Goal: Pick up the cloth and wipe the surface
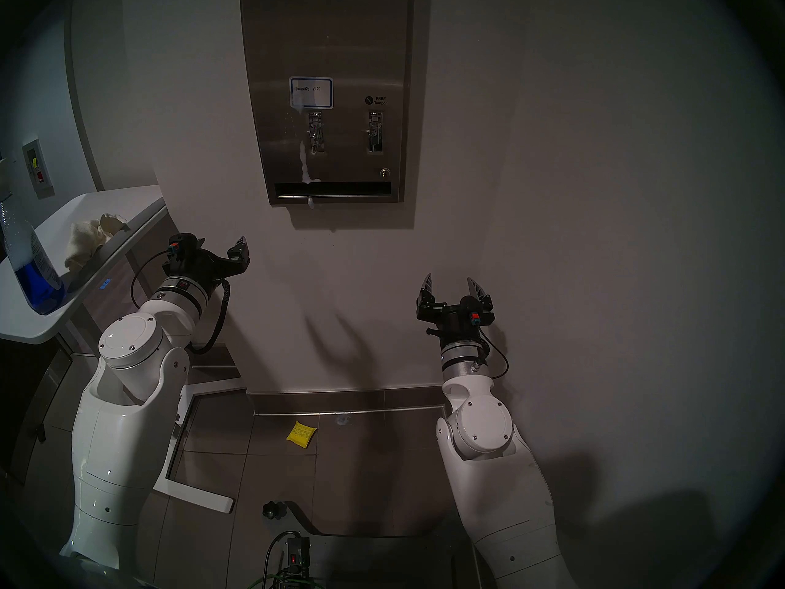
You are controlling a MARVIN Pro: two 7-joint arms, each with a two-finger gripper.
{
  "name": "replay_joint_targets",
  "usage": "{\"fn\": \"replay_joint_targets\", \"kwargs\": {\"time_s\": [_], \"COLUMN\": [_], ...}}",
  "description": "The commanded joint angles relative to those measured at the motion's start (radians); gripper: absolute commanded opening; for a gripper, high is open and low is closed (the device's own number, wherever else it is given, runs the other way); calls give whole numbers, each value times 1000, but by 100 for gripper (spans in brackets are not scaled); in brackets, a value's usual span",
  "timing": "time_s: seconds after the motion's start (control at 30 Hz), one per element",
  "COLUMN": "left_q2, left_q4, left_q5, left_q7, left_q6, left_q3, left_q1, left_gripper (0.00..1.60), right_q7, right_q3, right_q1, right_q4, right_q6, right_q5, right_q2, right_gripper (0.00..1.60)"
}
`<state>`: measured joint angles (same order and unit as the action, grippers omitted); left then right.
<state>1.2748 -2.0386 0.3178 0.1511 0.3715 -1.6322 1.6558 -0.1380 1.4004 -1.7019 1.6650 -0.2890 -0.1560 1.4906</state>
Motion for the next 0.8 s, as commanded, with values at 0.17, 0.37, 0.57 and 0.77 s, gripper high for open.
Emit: {"fn": "replay_joint_targets", "kwargs": {"time_s": [0.17, 0.37, 0.57, 0.77], "left_q2": [-13, -37, -50, -45], "left_q4": [-7, -1, -2, 46], "left_q5": [-28, -63, -100, -133], "left_q7": [21, 47, 100, 182], "left_q6": [-37, -54, -63, -51], "left_q3": [-21, -31, -54, -78], "left_q1": [-119, -173, -202, -248], "left_gripper": [160, 160, 160, 160], "right_q7": [0, 0, 0, -1], "right_q3": [1, 0, 0, -1], "right_q1": [19, 20, 20, 20], "right_q4": [29, 27, 26, 26], "right_q6": [-7, -8, -9, -9], "right_q5": [0, 0, 0, 0], "right_q2": [2, 1, 1, 1], "right_gripper": [160, 160, 160, 160]}}
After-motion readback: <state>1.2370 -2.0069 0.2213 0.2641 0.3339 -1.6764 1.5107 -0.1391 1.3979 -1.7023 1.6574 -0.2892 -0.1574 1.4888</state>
